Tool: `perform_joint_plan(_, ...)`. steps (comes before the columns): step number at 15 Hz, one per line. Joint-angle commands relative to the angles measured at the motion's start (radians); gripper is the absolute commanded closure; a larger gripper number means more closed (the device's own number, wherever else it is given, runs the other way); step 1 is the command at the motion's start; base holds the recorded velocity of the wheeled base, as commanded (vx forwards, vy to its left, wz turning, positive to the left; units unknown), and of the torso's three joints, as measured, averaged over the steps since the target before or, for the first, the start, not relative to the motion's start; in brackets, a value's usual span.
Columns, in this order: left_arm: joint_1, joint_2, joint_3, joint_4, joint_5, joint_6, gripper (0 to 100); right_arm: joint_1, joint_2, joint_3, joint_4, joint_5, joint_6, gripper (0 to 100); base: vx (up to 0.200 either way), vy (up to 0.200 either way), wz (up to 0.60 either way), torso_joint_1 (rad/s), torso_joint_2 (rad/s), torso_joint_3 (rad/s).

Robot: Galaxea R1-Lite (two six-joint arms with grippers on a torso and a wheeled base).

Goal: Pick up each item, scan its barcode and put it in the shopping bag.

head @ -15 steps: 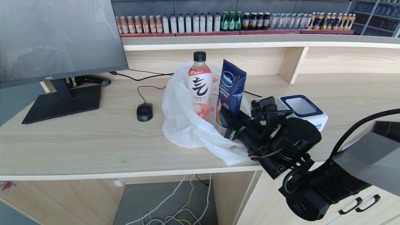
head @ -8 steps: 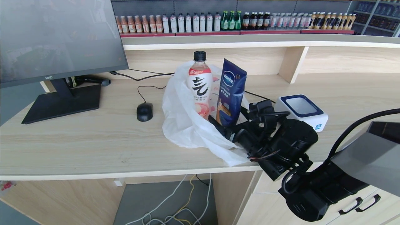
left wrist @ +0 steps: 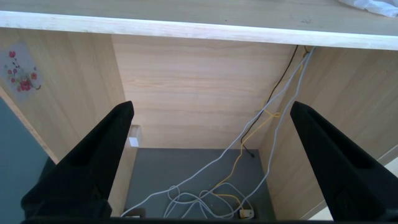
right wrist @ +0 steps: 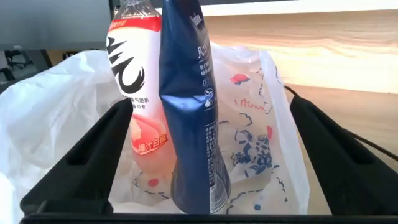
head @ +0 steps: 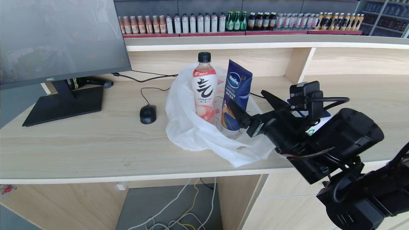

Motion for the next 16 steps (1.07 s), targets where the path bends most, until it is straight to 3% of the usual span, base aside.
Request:
perform_joint_plan(1,-0.001,0.000,0.000,0.000,0.000,0.001,0,-0.009,-0.153,0.086,-0.001,0.000,-0.001,0,0.000,0.000,0.00,0.000,0.00,0.000)
perform_joint_plan(3,0.001,0.000,0.000,0.000,0.000,0.001,0,-0.037,-0.268,0.193,-0.001,0.000,-0.001,0,0.000,0.000,0.00,0.000,0.00,0.000)
perform_joint_plan(5,-0.001,0.000,0.000,0.000,0.000,0.003,0,-0.086,-0.472,0.420,-0.001,0.000,-0.001,0,0.000,0.000,0.00,0.000,0.00,0.000)
perform_joint_plan(9,-0.001,0.000,0.000,0.000,0.000,0.003,0,-0.124,-0.773,0.680,0.005,-0.005,0.002,0,0.000,0.000,0.00,0.000,0.00,0.000)
perform_joint_plan(11,-0.001,0.000,0.000,0.000,0.000,0.003,0,-0.149,-1.001,0.680,0.313,0.001,0.036,0,0.000,0.000,0.00,0.000,0.00,0.000)
perform_joint_plan(14,0.001,0.000,0.000,0.000,0.000,0.003,0,-0.120,-1.437,0.680,0.979,0.053,0.002,0,0.000,0.000,0.00,0.000,0.00,0.000)
perform_joint_plan(16,-0.001,0.000,0.000,0.000,0.000,0.003,0,-0.097,-1.638,0.675,1.275,0.086,-0.040,0,0.000,0.000,0.00,0.000,0.00,0.000)
